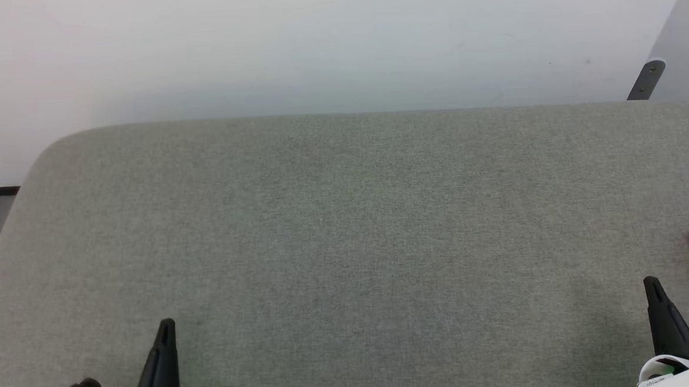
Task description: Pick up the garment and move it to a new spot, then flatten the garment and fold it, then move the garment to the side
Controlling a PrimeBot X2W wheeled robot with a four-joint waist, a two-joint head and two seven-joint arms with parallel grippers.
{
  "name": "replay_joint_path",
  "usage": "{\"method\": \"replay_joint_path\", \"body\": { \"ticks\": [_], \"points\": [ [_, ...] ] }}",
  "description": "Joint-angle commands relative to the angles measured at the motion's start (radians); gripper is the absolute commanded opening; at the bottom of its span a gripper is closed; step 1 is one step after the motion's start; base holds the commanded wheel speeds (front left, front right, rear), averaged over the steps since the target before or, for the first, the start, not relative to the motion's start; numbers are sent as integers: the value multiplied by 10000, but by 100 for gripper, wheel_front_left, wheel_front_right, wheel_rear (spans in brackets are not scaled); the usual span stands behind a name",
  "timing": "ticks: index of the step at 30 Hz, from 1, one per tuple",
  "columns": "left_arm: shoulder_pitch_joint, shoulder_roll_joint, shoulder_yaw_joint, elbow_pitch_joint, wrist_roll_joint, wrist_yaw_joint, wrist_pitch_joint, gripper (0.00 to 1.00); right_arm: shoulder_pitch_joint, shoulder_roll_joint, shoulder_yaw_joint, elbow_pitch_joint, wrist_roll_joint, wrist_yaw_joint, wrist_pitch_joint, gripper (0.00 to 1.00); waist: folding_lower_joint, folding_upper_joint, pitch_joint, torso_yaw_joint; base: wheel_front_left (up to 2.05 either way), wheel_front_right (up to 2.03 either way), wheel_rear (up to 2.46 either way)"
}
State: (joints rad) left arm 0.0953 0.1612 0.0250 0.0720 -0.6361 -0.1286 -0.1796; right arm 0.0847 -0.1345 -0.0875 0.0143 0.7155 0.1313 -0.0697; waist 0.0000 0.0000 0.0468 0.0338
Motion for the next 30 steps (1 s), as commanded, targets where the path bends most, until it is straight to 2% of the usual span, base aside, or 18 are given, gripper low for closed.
{"method": "replay_joint_path", "body": {
  "ticks": [1,30],
  "points": [
    [-283,29,36,-47,-480,-5,76,0,-272,-6,-9,-21,429,-2,60,0,0,0,-8,-6,0,0,0],
    [-952,-232,145,589,-4142,-17,978,0,-914,255,-28,835,3699,-3,663,0,0,0,-125,-97,0,0,0]
  ]
}}
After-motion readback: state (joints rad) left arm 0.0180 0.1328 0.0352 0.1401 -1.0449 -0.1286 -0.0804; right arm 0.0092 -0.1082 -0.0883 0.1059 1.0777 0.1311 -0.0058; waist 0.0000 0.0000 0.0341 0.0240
